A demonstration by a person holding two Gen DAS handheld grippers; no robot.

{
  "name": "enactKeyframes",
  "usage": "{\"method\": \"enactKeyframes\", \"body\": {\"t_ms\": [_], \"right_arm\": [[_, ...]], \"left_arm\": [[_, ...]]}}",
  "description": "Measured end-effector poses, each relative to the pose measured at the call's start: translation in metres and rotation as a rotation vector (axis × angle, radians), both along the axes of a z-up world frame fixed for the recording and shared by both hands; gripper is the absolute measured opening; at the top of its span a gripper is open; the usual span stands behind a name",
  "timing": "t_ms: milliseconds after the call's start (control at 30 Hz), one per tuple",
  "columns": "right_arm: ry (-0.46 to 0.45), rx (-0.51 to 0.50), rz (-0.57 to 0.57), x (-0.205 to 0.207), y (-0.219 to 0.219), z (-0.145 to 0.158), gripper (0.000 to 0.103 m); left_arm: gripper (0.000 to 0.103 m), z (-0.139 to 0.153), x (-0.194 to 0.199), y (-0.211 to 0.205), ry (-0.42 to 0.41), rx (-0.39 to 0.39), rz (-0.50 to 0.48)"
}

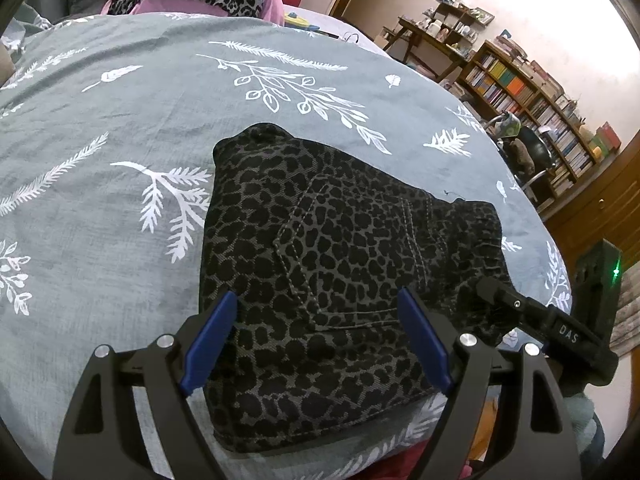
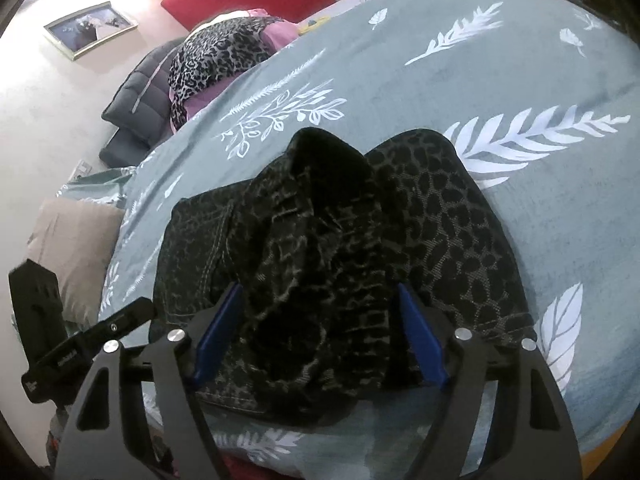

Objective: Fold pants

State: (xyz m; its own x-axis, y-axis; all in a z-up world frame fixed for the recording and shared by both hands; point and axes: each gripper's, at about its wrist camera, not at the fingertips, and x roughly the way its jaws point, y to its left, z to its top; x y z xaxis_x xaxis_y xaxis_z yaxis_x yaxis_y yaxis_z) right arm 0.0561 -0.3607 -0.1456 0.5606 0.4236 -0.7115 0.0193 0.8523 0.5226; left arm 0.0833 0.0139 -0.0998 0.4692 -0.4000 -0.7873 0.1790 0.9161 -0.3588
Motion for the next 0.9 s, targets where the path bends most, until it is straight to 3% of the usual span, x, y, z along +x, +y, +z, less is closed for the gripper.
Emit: {"method": "enactKeyframes", "body": {"t_ms": [200, 433, 500, 600, 800, 900], "right_arm": [[0.002, 0.010, 0.015, -0.001, -0.003, -0.001, 0.061], [0.006, 0.032, 0.041, 0.006, -0.003, -0.009, 0.059], [-0.010, 0.047, 0.057, 0.006, -0.002, -0.005, 0.033], [-0.053, 0.067, 0.069, 0.005, -0.004, 0.008, 0.023], [-0.180, 0.051, 0.010, 0.001, -0.030, 0.055, 0.018], [-0.186, 0.058, -0.017, 0.001, -0.048, 0.059, 0.018]], "left_arm": [[0.082, -0.003, 0.004, 0.000, 0.004, 0.002, 0.008], [0.083, -0.006, 0.006, -0.003, 0.004, 0.017, 0.009], [0.083, -0.007, 0.007, -0.004, 0.006, 0.021, 0.010], [0.083, -0.003, 0.008, -0.004, 0.004, 0.018, 0.014], [0.083, 0.012, 0.012, -0.010, -0.034, 0.010, 0.006], [0.083, 0.014, 0.016, -0.019, -0.044, 0.006, -0.010]]}}
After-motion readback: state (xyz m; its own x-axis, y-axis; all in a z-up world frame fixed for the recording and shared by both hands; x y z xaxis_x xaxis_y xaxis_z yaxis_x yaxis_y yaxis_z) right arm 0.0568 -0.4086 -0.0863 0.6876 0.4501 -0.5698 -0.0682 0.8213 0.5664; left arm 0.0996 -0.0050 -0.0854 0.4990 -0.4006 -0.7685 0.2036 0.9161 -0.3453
